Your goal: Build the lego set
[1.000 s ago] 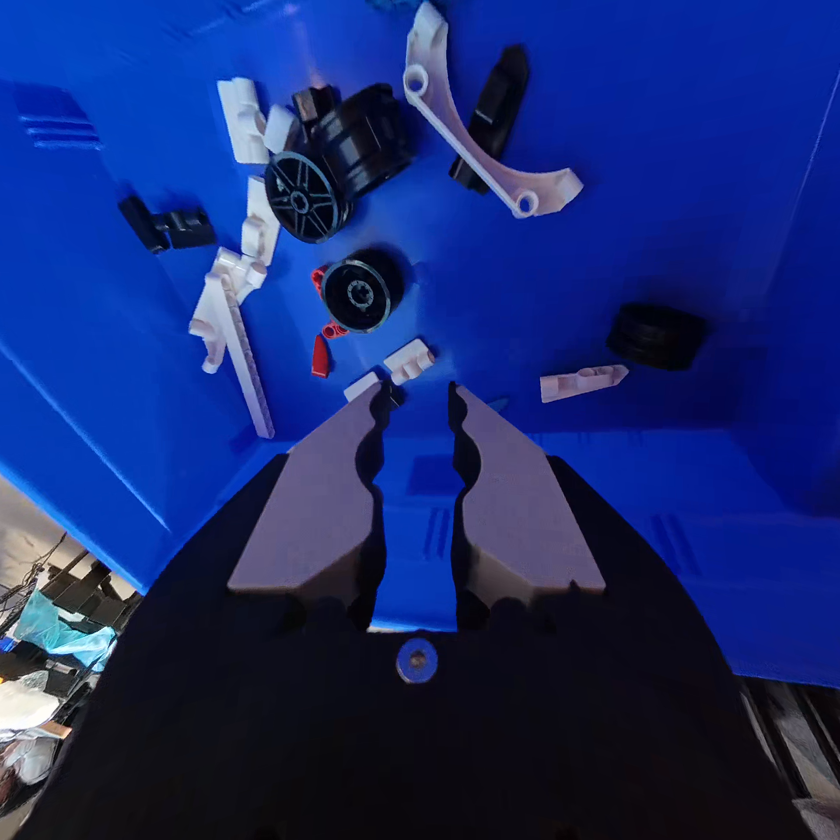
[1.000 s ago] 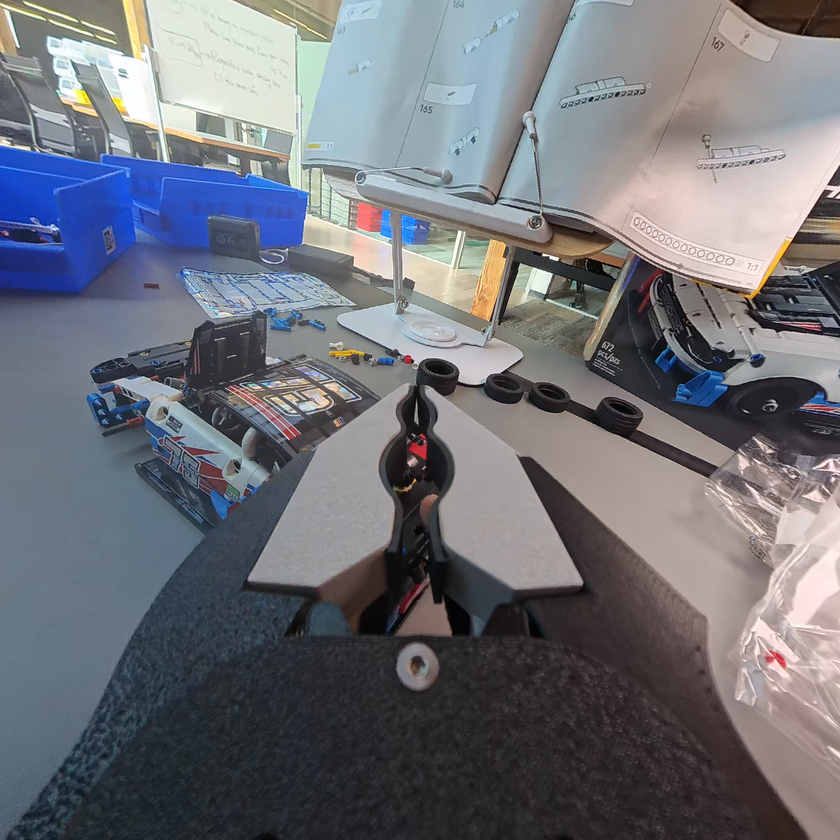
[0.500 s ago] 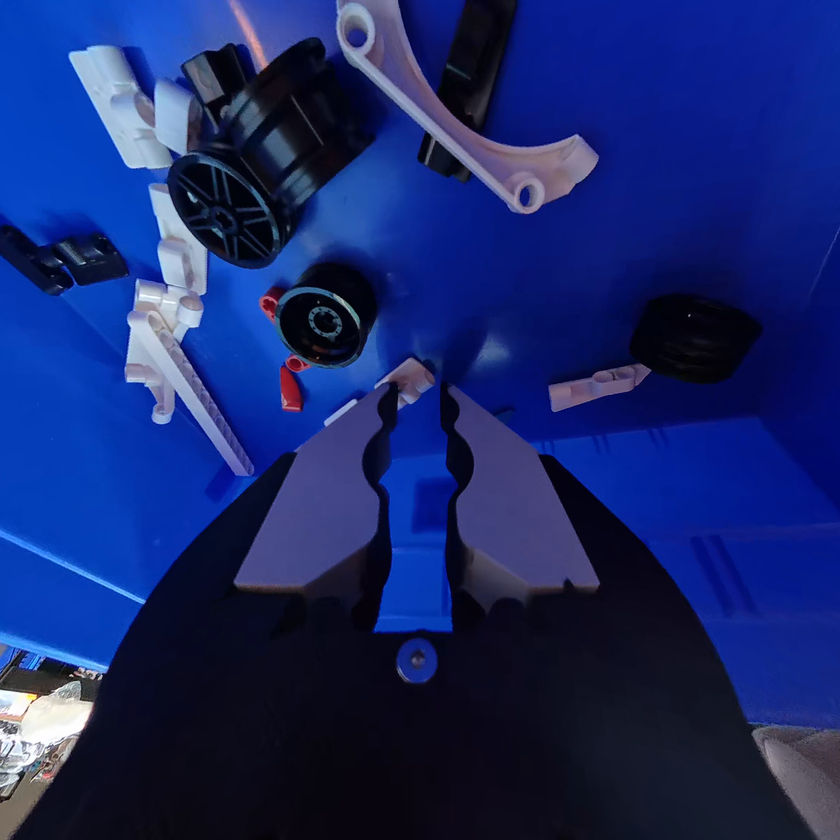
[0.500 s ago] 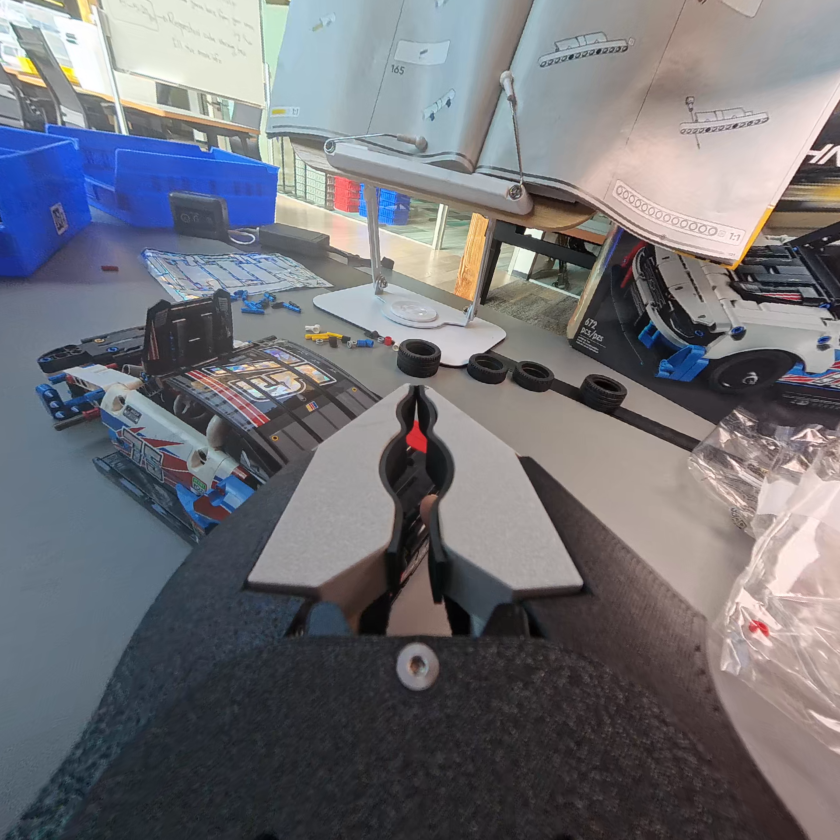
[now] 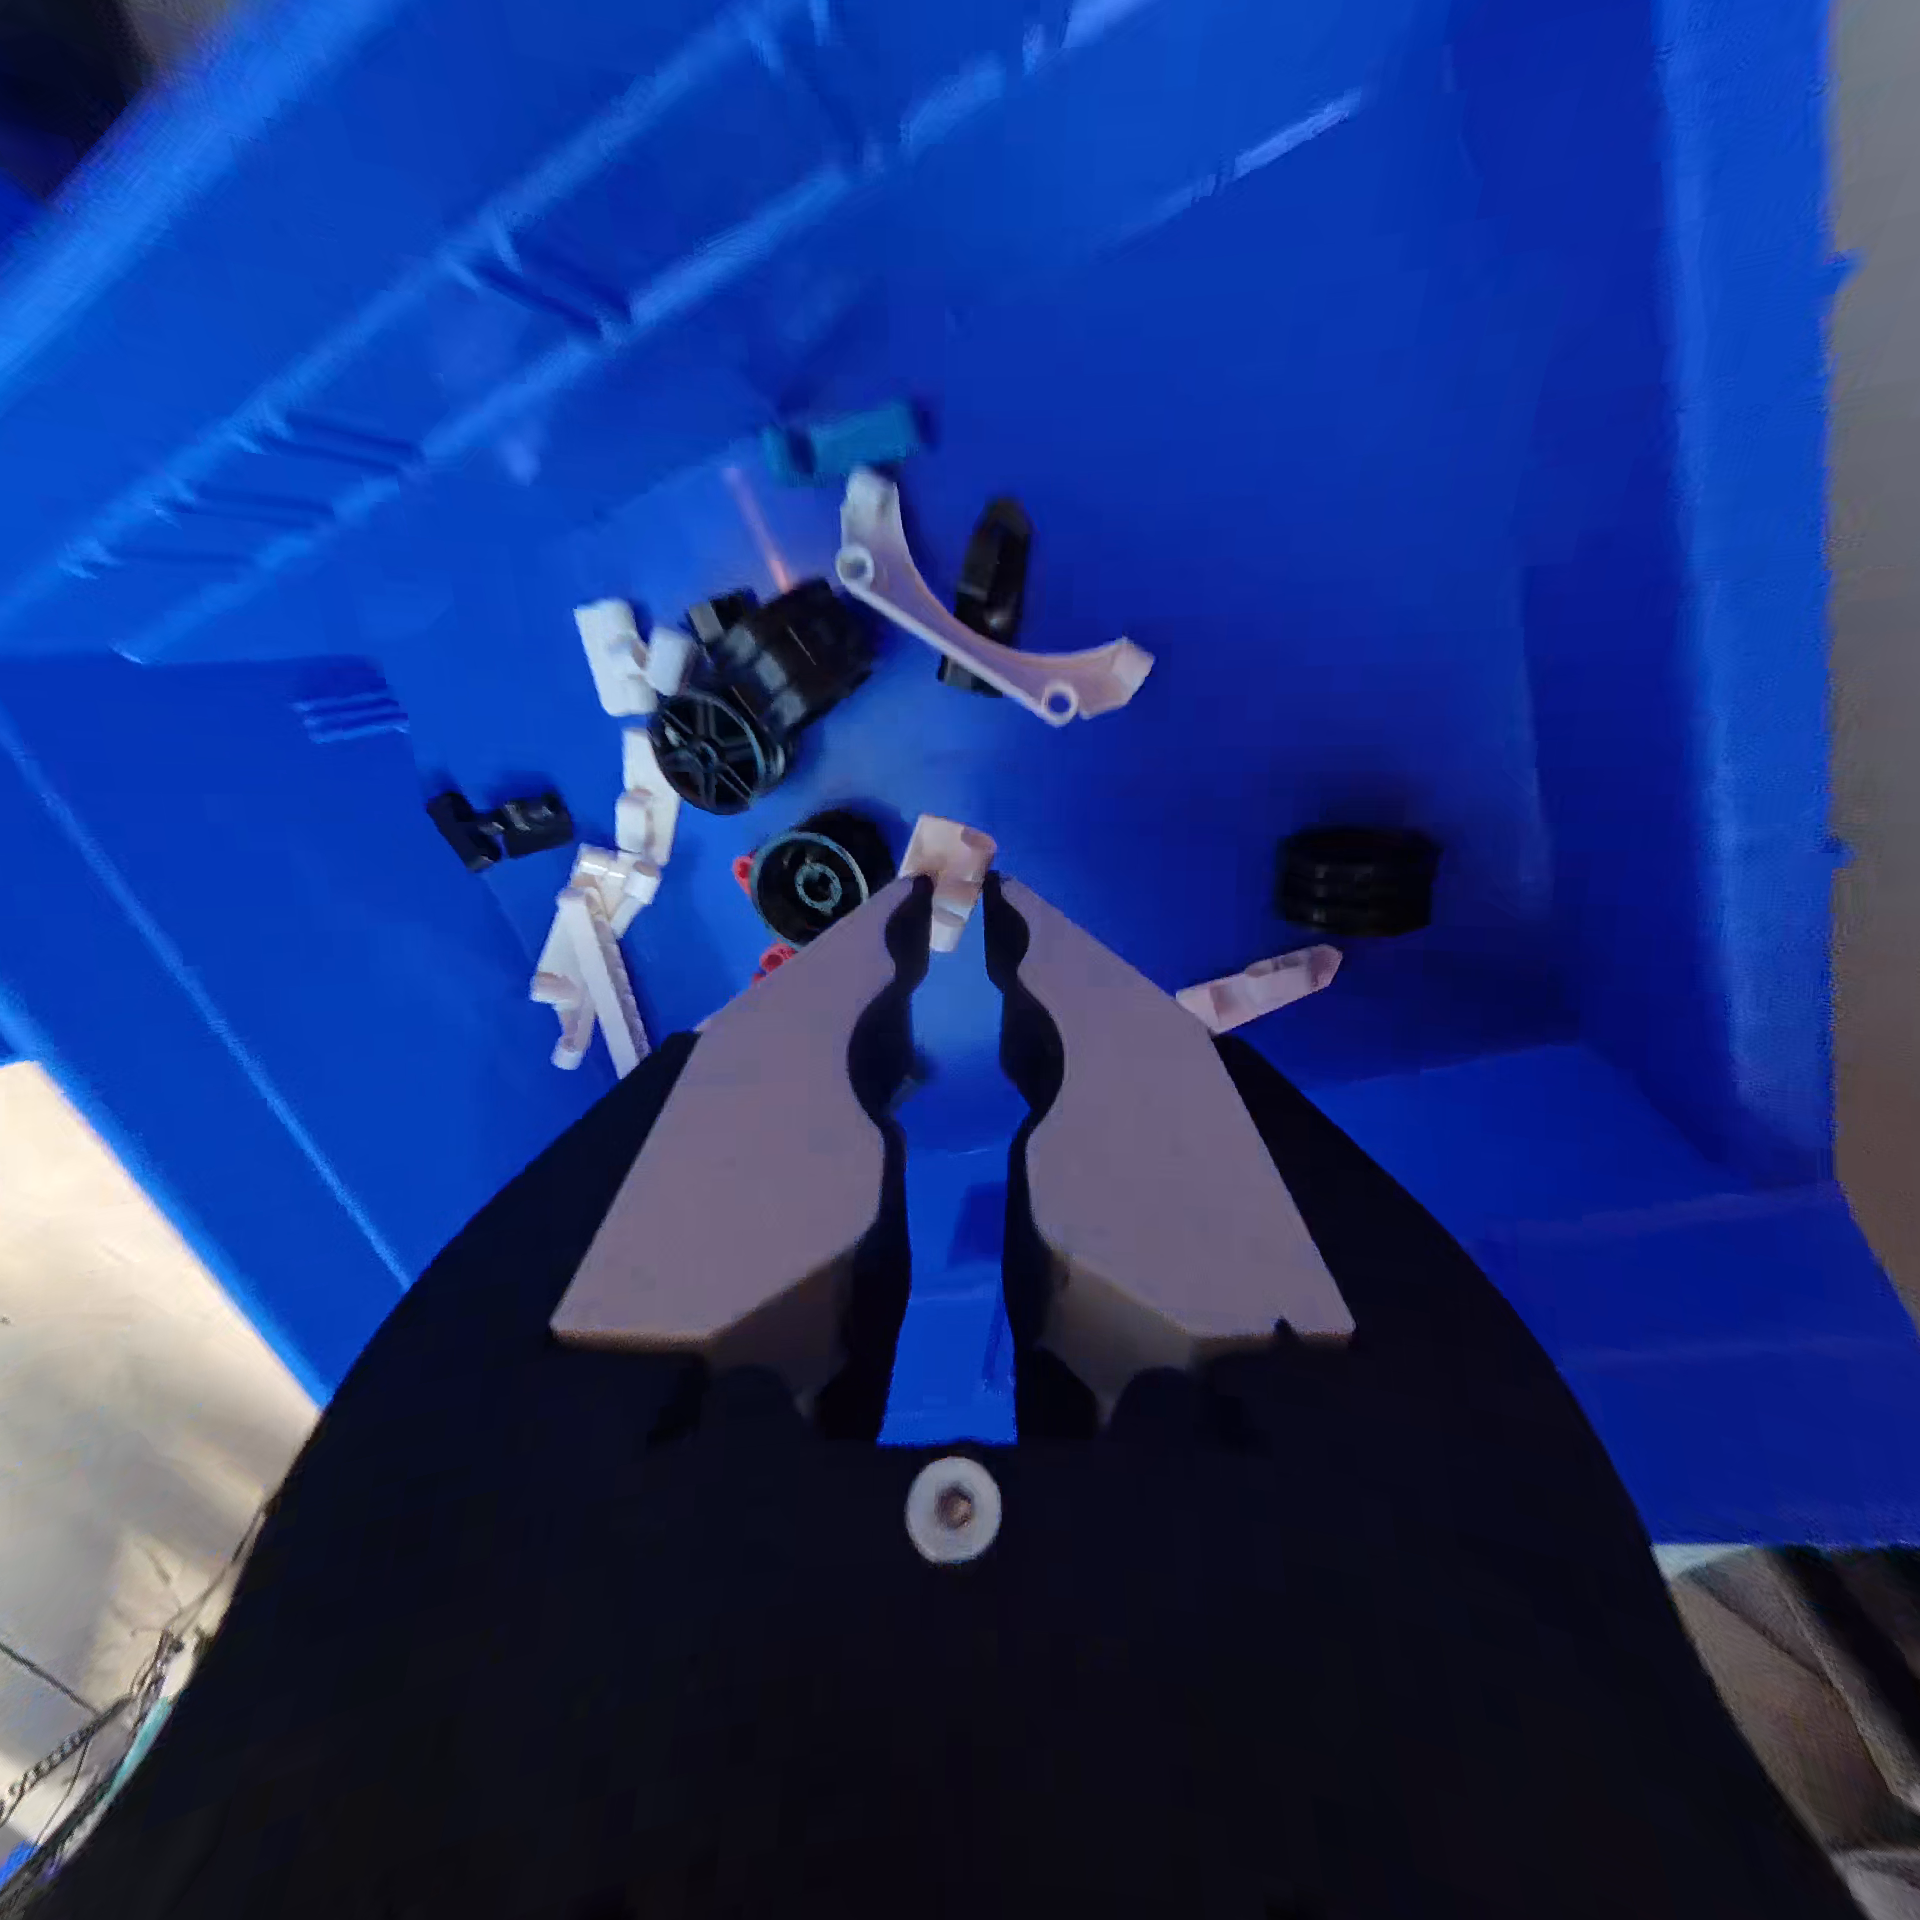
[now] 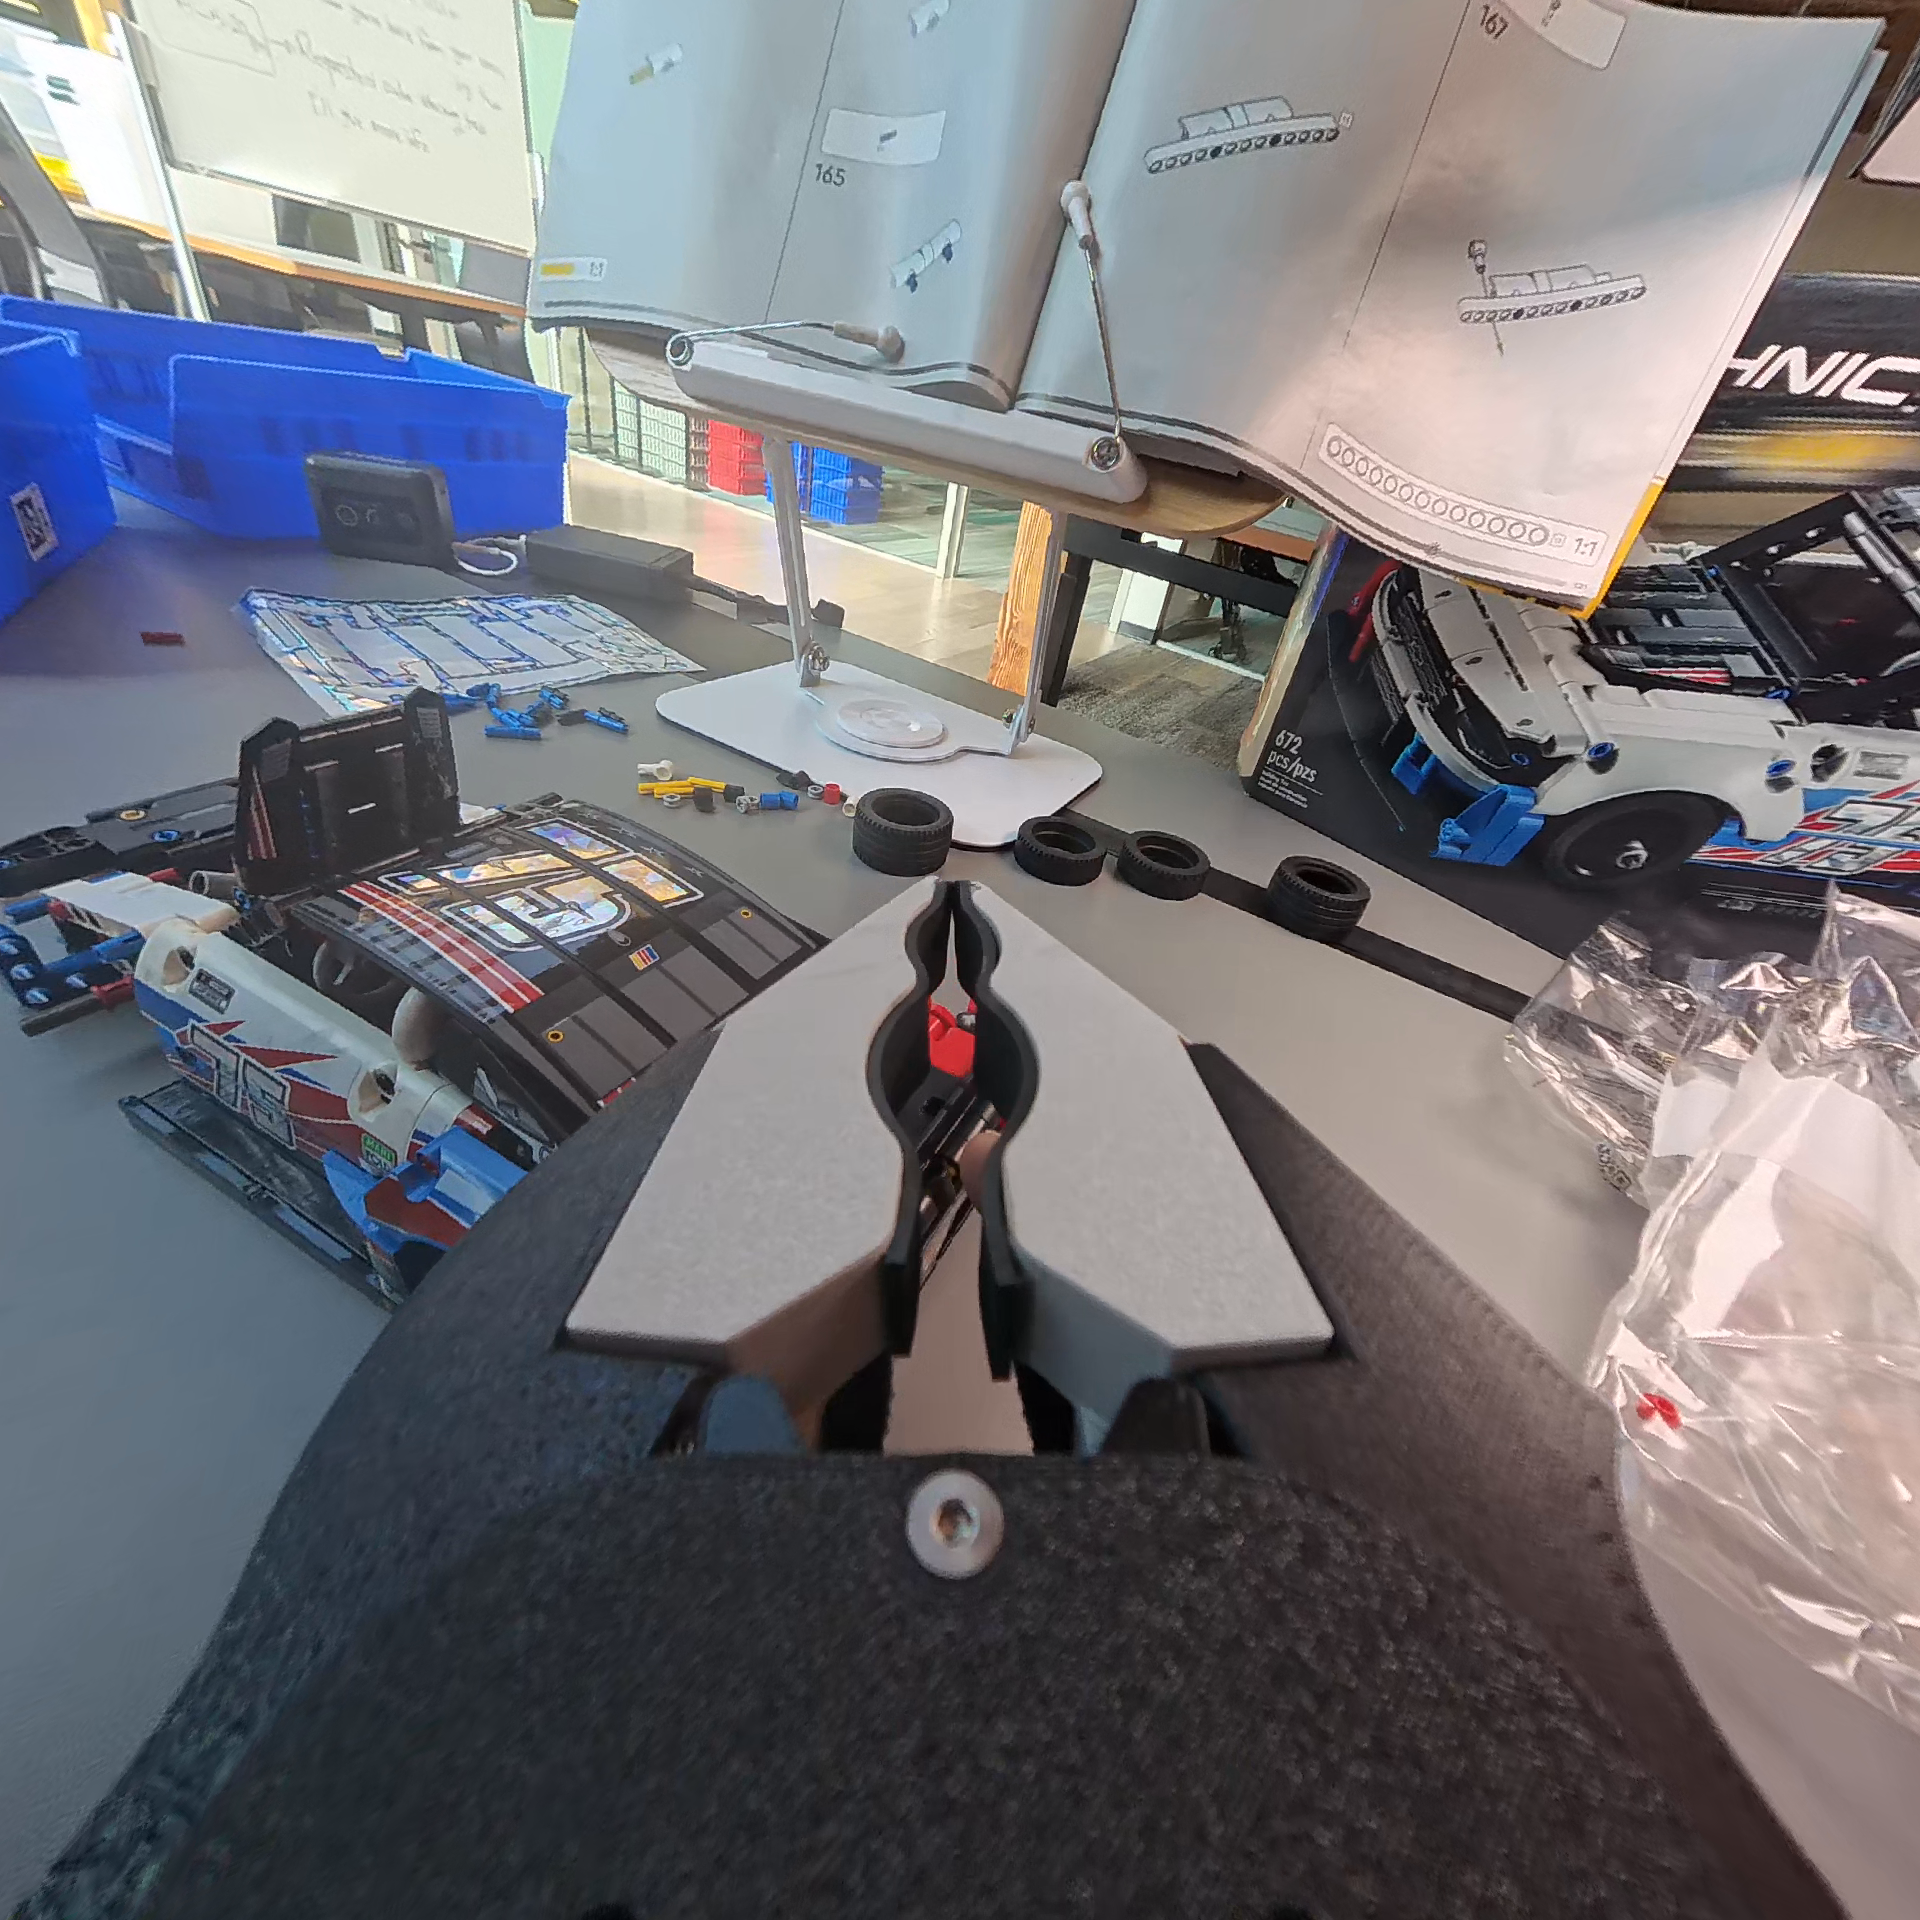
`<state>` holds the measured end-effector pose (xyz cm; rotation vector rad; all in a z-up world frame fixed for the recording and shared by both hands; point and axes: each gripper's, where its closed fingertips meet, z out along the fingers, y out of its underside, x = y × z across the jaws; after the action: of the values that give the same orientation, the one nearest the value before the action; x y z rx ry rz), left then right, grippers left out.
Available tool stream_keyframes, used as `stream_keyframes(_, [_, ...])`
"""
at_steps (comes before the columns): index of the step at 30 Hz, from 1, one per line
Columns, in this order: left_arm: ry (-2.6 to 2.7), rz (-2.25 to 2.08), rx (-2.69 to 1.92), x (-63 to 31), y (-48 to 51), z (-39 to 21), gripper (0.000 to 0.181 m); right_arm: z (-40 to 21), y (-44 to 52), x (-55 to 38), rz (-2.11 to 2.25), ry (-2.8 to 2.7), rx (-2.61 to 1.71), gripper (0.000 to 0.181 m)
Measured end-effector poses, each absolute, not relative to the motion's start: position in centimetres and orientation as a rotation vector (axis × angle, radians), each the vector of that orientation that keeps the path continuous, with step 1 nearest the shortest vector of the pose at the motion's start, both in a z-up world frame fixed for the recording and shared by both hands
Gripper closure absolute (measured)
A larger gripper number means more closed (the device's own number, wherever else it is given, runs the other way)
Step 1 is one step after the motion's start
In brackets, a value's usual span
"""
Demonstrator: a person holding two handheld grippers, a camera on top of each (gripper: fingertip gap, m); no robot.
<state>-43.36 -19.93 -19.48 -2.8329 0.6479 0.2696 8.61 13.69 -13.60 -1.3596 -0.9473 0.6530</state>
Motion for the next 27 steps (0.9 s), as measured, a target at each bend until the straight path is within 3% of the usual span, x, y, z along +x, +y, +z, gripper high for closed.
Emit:
stream_keyframes(1, [0.649, 0.277, -2.737, -42.4, -18.9, -17.7, 0.173, -13.4, 13.6, 8.6, 0.655, -0.945, -1.353, 0.181])
stream_keyframes(8, [0.619, -0.230, -1.865, -23.9, -11.8, -6.0, 0.173, -12.0, 8.1, 5.4, 0.733, -1.234, -1.164, 0.175])
stream_keyframes(14, [0.567, -0.827, -1.405, -10.5, -9.7, -4.3, 0.174, -15.2, 3.5, 2.5, 0.564, -1.823, -1.106, 0.105])
stream_keyframes(16, [0.532, -1.035, -1.300, -7.6, -9.0, -3.7, 0.174, -17.4, 3.4, 2.4, 0.468, -2.013, -1.144, 0.090])
stream_keyframes(21, [0.461, -1.343, -1.122, -3.4, -7.6, -2.0, 0.173, -19.3, 5.6, 1.2, 0.335, -2.102, -1.160, 0.097])
stream_keyframes(27, [0.297, -1.421, -1.065, -2.9, -5.3, -2.9, 0.174, -18.8, 8.5, 0.1, 0.308, -1.942, -1.173, 0.105])
